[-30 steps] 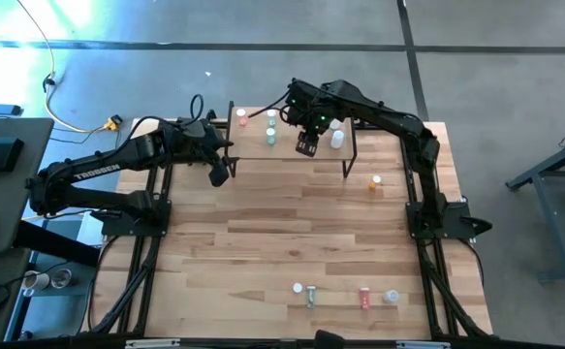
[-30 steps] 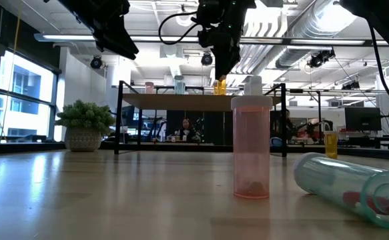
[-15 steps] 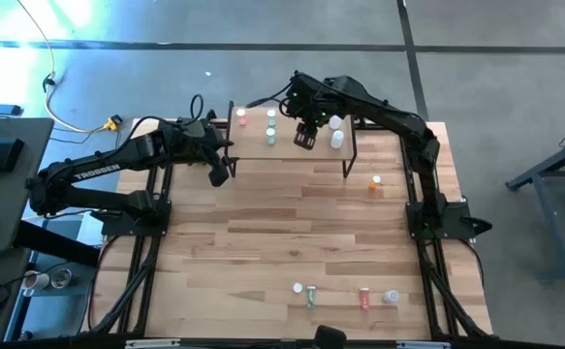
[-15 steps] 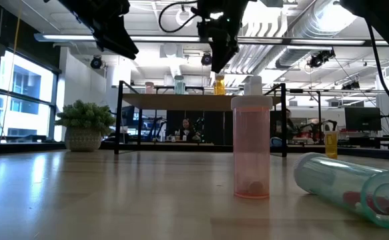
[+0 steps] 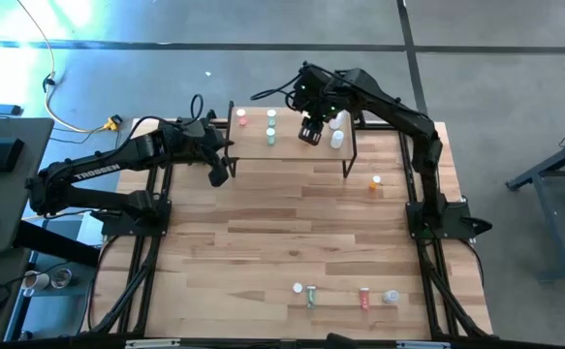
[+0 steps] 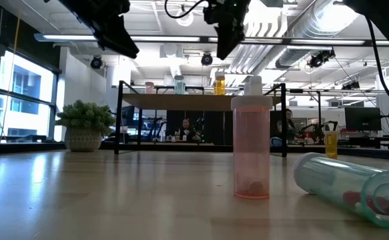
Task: Pick and place medicine bottles onto shelf by color
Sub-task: Put the right pink bottle on the shelf aligned with the other pink pill bottle
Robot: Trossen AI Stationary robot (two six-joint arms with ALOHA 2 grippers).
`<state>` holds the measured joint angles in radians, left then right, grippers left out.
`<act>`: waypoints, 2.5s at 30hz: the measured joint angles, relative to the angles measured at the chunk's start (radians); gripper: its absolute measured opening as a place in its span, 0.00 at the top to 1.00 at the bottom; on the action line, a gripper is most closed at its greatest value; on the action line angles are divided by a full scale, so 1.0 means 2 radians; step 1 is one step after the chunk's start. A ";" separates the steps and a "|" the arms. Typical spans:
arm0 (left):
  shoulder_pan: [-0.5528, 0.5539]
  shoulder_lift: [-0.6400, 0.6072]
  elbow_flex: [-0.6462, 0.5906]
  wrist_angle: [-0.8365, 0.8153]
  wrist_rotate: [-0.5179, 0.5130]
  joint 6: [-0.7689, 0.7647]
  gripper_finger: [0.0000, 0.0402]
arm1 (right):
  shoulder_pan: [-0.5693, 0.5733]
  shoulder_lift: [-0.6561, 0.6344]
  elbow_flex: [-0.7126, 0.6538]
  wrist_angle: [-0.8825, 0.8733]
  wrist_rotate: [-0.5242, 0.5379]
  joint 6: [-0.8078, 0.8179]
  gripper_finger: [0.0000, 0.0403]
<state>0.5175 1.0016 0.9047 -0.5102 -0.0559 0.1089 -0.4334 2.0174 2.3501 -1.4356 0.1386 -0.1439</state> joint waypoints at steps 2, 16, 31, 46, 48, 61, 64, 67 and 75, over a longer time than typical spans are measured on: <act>-0.001 0.000 0.000 0.004 0.000 0.000 0.43 | 0.003 -0.002 0.002 -0.018 -0.001 -0.003 0.59; -0.052 0.000 0.000 -0.011 0.001 -0.027 0.43 | 0.047 -0.046 -0.079 -0.066 -0.096 -0.011 0.59; -0.118 0.000 0.000 -0.008 0.017 -0.104 0.43 | 0.166 -0.297 -0.445 0.122 -0.066 0.175 0.59; -0.234 0.000 0.000 -0.007 0.009 -0.196 0.43 | 0.338 -0.411 -0.627 0.168 -0.058 0.560 0.59; -0.244 0.000 0.000 -0.007 0.006 -0.204 0.43 | 0.364 -0.410 -0.631 0.182 -0.057 0.598 0.59; -0.284 0.000 0.000 -0.004 -0.032 -0.212 0.43 | 0.528 -0.409 -0.673 0.258 0.024 0.872 0.59; -0.287 0.000 0.000 -0.004 -0.032 -0.212 0.43 | 0.551 -0.409 -0.686 0.280 0.037 0.904 0.59; -0.287 0.000 0.000 -0.004 -0.032 -0.211 0.43 | 0.568 -0.409 -0.697 0.303 0.033 0.937 0.59; -0.287 0.000 0.000 -0.004 -0.059 -0.210 0.43 | 0.599 -0.397 -0.722 0.353 0.028 1.039 0.59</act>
<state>-0.0559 1.0012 0.9047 -0.5179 -0.1741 -0.3115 0.7653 1.2232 0.9053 -0.7300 0.1953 1.9346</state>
